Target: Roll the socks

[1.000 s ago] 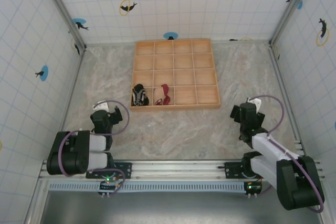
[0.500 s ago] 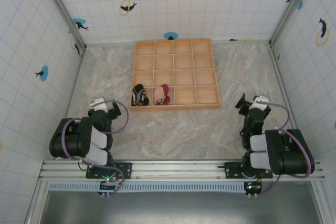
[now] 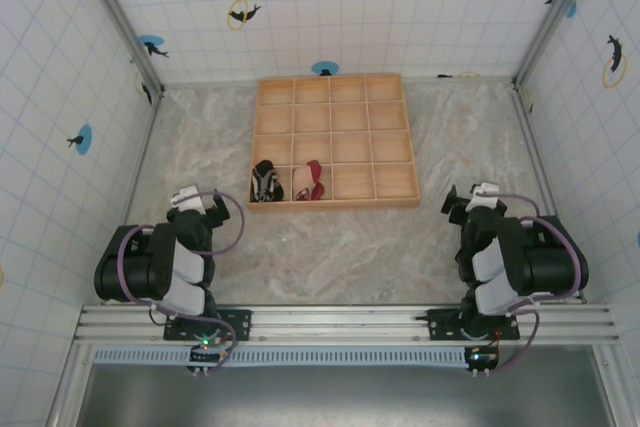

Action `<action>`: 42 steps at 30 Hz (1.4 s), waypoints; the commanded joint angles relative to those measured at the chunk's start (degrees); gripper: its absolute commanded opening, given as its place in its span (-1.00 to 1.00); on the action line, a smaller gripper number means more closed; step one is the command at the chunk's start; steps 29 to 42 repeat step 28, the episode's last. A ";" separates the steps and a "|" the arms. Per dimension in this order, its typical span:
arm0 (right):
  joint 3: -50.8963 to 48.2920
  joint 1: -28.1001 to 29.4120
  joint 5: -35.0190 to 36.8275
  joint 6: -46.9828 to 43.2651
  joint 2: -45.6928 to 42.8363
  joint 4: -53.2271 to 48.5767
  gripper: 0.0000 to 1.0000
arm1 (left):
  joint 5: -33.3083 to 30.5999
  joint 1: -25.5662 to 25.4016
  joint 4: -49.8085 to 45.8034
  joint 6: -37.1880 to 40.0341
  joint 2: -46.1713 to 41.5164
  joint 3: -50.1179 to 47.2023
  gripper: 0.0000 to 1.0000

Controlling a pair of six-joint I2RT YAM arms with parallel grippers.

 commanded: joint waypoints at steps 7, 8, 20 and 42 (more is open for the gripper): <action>-1.07 0.42 -0.51 0.33 -0.54 -1.98 0.99 | -0.75 0.05 2.24 0.01 0.27 -1.50 0.95; -1.04 0.34 -0.54 0.33 -0.66 -2.14 0.99 | -0.77 0.07 2.25 -0.04 0.31 -1.48 0.95; -1.20 0.43 -0.19 0.47 -0.67 -1.85 0.99 | -0.72 0.06 2.28 0.02 0.25 -1.44 0.95; -1.13 0.25 -0.39 0.61 -0.65 -1.91 0.99 | -0.72 0.00 2.26 -0.01 0.31 -1.48 0.95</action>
